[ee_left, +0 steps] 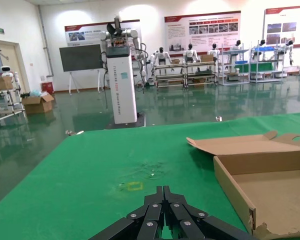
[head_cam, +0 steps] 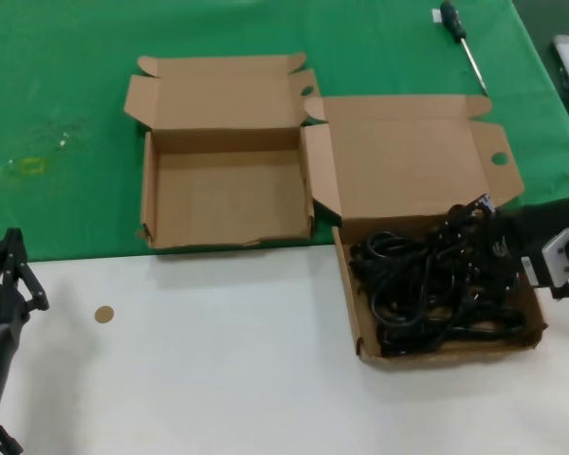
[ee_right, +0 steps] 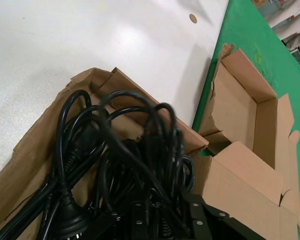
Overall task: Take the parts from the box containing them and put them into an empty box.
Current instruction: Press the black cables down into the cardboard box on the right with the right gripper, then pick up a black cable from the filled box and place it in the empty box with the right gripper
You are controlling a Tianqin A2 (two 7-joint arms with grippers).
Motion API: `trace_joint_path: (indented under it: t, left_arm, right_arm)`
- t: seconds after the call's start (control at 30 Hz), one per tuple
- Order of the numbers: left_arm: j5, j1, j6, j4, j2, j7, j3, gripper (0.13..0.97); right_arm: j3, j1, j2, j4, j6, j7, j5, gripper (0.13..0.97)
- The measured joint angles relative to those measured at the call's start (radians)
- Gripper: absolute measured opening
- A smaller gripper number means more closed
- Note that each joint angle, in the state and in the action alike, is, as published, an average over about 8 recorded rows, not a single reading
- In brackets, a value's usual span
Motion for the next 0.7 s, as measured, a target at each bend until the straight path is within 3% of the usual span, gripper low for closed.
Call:
trace_joint_path:
  t: [0.1,0.37,0.7]
  left_arm:
    - [0.000,0.000,0.000,0.000,0.000,0.000,0.000,0.152]
    - [0.000,0.000,0.000,0.000,0.000,0.000,0.000,0.152]
    - [0.000,0.000,0.000,0.000,0.000,0.000,0.000,0.152]
  right_arm:
    - [0.002,-0.004,0.005,0.005,0.000,0.007,0.000,0.343]
    - [0.009,-0.018,0.027,0.046,-0.008,0.069,0.005,0.223]
    - [0.012,-0.006,0.047,0.158,-0.010,0.247,-0.008,0.218]
